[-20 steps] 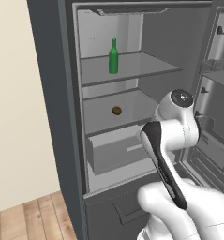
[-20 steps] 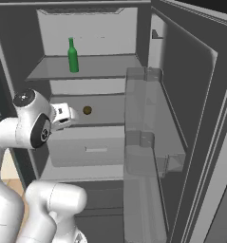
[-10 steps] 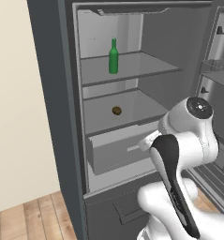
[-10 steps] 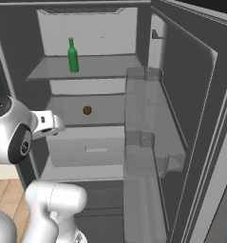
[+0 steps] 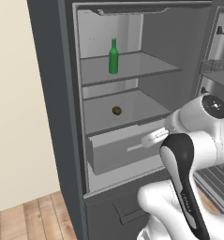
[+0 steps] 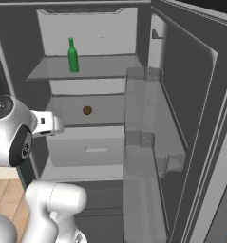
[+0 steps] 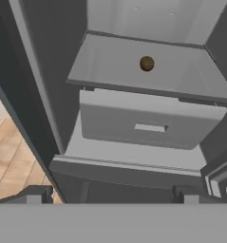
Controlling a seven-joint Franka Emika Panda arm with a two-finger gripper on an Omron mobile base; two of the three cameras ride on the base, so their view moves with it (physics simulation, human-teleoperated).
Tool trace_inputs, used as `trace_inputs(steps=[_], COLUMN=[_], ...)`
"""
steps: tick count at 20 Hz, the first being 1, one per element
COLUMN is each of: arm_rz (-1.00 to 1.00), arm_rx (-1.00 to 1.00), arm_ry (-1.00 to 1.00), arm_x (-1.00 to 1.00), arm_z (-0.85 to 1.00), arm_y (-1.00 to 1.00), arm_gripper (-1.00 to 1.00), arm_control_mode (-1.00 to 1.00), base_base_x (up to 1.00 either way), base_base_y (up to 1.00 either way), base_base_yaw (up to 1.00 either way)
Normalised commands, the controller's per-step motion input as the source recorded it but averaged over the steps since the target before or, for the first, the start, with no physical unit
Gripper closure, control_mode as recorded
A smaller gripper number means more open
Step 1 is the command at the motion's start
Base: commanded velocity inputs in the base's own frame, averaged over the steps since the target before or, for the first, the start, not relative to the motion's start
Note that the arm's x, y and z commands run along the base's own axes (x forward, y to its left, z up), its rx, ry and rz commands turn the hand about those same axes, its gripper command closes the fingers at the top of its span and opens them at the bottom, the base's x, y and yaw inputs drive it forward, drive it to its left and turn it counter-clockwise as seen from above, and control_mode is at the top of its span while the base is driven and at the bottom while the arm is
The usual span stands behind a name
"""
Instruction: Place the beer on the top shelf of the fridge to keep it out of children's reach, and place the lemon and kiwi on lower shelves for easy access.
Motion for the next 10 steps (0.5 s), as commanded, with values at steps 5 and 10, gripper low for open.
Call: trace_inputs(steps=[5,10], arm_rz=[0.00,0.00], arm_rx=[0.00,0.00], arm_ry=[-0.01,-0.01], arm_x=[0.00,-0.07], arm_z=[0.00,-0.01], arm_y=[0.00,0.00], arm_gripper=[-1.00,-1.00], arm_control_mode=[-1.00,1.00], base_base_x=[0.00,-0.23], base_base_y=[0.00,0.05], base_base_yaw=[0.00,0.00])
